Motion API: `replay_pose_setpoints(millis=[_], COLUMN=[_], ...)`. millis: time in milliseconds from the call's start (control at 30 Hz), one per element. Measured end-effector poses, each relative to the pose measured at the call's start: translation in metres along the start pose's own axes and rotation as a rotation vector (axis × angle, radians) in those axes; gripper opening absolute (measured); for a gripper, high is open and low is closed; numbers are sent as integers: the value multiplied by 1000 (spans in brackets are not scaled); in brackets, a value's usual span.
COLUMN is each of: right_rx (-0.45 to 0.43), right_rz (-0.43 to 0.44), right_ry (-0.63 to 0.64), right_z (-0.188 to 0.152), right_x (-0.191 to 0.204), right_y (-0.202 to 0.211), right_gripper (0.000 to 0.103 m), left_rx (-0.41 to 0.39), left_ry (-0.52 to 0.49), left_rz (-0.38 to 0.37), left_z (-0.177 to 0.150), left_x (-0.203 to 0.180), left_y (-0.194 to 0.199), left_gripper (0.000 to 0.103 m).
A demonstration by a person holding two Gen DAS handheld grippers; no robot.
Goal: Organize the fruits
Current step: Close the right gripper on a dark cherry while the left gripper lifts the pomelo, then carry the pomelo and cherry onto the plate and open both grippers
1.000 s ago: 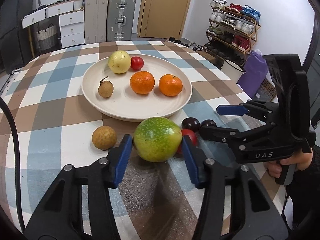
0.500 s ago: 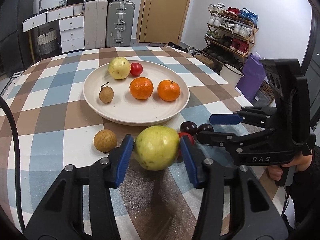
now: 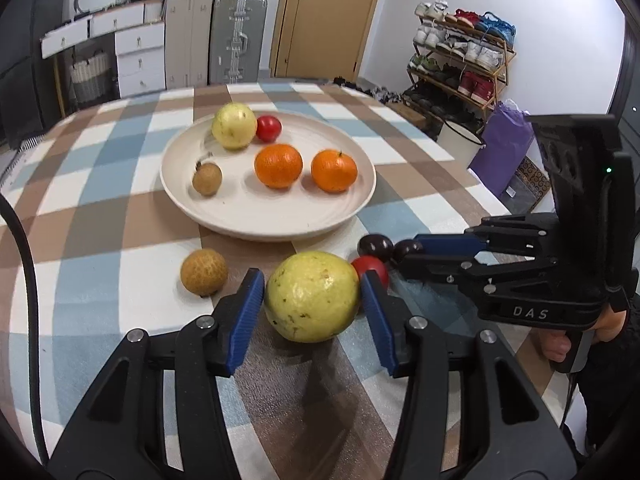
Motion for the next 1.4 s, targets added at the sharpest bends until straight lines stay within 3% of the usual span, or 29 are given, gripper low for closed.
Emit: replay_pose_setpoints(millis=[233, 533, 1033, 1400], right_rx=[-5, -40, -180, -254], right_rz=[11, 6, 24, 26], right_ry=[-7, -11, -15, -11], right_z=[-2, -3, 11, 33], right_x=[-2, -3, 4, 2], right_y=[1, 12, 48, 68], right_gripper=[26, 26, 26, 26], left_rx=[9, -47, -228, -273], left_ry=[3, 22, 50, 90], left_rz=[-3, 6, 81, 129], left_z=[-1, 2, 11, 29], left_x=[0, 6, 16, 32], left_y=[-3, 8, 67, 75], left_gripper=[47, 47, 47, 47])
Point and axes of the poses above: each gripper's, at about its wrist camera, not at the fingertips, and y roughly against the way its jaws point, x to its left, z to its top, the point moved 4 cm from there along -y, roughly the way its jaws point, and after that the axes turned 13 degrees about x, right-handed, at the moved point
